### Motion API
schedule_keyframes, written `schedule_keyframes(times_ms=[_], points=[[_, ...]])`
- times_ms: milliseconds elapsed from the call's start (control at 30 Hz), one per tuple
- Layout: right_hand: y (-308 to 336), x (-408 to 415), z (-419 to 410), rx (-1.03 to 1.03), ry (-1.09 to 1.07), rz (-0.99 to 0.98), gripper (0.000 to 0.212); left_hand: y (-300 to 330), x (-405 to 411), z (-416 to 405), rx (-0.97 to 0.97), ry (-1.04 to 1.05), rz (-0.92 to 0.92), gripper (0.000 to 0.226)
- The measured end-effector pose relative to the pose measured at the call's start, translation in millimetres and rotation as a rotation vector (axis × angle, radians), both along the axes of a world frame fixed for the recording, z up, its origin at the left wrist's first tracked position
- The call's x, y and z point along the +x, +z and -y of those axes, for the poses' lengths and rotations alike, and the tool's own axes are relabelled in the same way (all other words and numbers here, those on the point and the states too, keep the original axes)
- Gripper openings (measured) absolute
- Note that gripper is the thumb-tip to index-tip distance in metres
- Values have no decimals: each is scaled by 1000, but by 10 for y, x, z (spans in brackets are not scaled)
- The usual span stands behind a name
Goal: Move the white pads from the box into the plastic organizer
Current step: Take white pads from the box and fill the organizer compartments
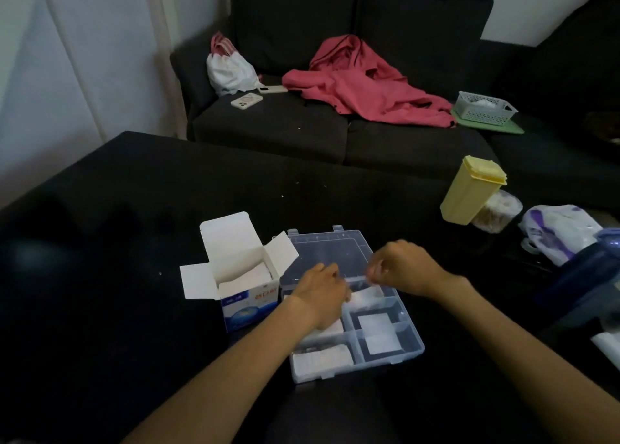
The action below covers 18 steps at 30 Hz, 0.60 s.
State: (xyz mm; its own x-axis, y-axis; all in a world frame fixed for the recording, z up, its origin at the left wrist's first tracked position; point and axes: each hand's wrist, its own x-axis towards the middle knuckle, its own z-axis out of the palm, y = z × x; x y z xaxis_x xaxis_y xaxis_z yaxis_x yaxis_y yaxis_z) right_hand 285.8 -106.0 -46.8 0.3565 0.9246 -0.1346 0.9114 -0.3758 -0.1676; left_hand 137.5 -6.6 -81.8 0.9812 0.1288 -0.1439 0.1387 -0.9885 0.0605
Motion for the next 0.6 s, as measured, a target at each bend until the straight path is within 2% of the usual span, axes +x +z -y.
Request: schedule_keyframes(times_ms=[233, 433, 600], points=[[-105, 154, 102, -228, -164, 37, 29, 65, 81, 40, -36, 78, -62, 40], [-376, 75, 59, -10, -454, 112, 27, 69, 181, 73, -9, 114, -14, 38], [-393, -4, -32, -137, -472, 72, 30, 35, 181, 60, -28, 124, 14, 34]])
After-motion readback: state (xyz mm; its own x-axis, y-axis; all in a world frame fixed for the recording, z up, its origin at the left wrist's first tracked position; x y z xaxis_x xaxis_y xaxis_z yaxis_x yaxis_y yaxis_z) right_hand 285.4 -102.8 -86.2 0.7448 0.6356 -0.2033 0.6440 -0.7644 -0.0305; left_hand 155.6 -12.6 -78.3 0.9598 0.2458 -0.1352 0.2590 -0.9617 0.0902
